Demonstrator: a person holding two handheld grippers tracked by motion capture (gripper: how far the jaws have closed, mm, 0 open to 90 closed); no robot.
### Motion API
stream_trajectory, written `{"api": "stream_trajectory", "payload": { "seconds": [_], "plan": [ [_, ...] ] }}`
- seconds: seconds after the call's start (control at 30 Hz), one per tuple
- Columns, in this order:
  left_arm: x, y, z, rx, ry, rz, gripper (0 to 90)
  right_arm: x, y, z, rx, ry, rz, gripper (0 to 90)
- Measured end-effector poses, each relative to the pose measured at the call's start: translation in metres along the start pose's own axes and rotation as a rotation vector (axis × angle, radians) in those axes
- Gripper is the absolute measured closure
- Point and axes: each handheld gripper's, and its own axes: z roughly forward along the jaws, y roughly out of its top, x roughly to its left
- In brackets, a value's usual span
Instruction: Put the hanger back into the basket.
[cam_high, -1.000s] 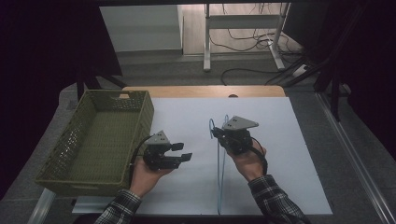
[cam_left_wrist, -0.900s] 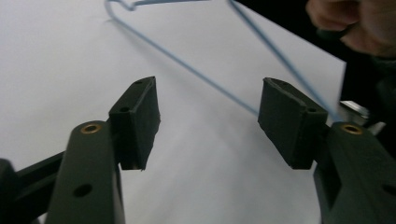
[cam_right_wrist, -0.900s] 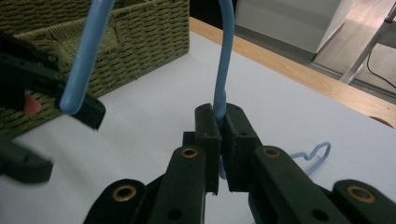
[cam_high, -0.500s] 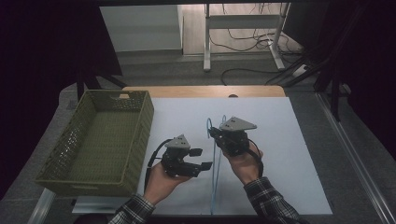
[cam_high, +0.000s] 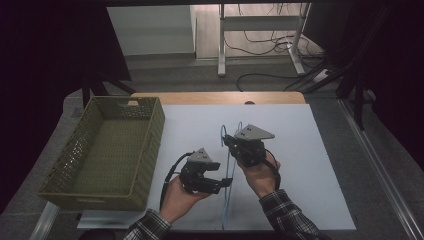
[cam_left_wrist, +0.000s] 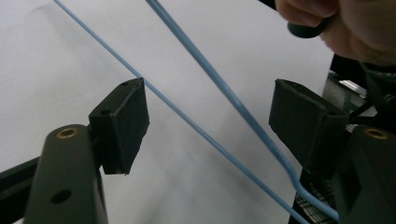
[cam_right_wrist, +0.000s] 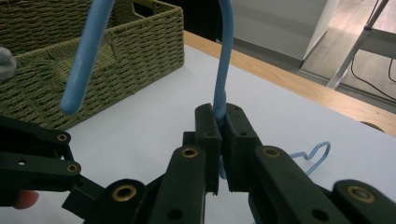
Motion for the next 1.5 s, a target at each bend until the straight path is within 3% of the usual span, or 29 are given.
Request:
{"api": "stream_trajectory", "payload": {
  "seconds": [0.4,0.67,0.8,0.9,0.93,1.13,1.17,1.2,1.27,1.5],
  "plan": [
    [-0.001,0.001,-0.001,0.011,-0.002,0.005,31.2,0.000,0.001,0.000,-0.006,-0.010,0.004,85.9],
    [0.002,0.001,-0.004,0.031,0.000,-0.027,42.6,0.000,0.002,-0.001,-0.013,-0.014,0.008,85.9],
    [0.003,0.000,-0.006,0.050,-0.006,-0.031,54.5,0.000,0.002,-0.001,-0.016,-0.019,0.010,85.8],
    [0.005,-0.001,-0.006,0.064,-0.040,-0.045,70.7,0.000,0.002,-0.001,-0.015,-0.020,0.007,85.8],
    [0.004,-0.001,-0.006,0.064,-0.033,-0.058,75.0,0.000,0.002,-0.001,-0.014,-0.022,0.006,85.8],
    [0.018,-0.005,-0.012,0.066,-0.020,-0.166,84.7,0.001,0.001,-0.002,-0.019,-0.031,-0.008,85.6],
    [0.018,-0.005,-0.012,0.066,-0.020,-0.166,86.3,0.000,0.001,-0.002,-0.020,-0.030,-0.010,85.5],
    [0.027,-0.009,-0.016,0.042,-0.052,-0.210,87.3,0.000,0.002,-0.003,-0.023,-0.028,-0.013,85.3],
    [0.030,-0.010,-0.018,0.024,-0.073,-0.231,87.6,-0.002,0.003,-0.003,-0.023,-0.017,-0.010,84.9],
    [0.031,-0.009,-0.024,0.021,-0.080,-0.210,87.7,-0.010,0.007,-0.008,-0.035,0.041,0.014,73.4]
  ]
}}
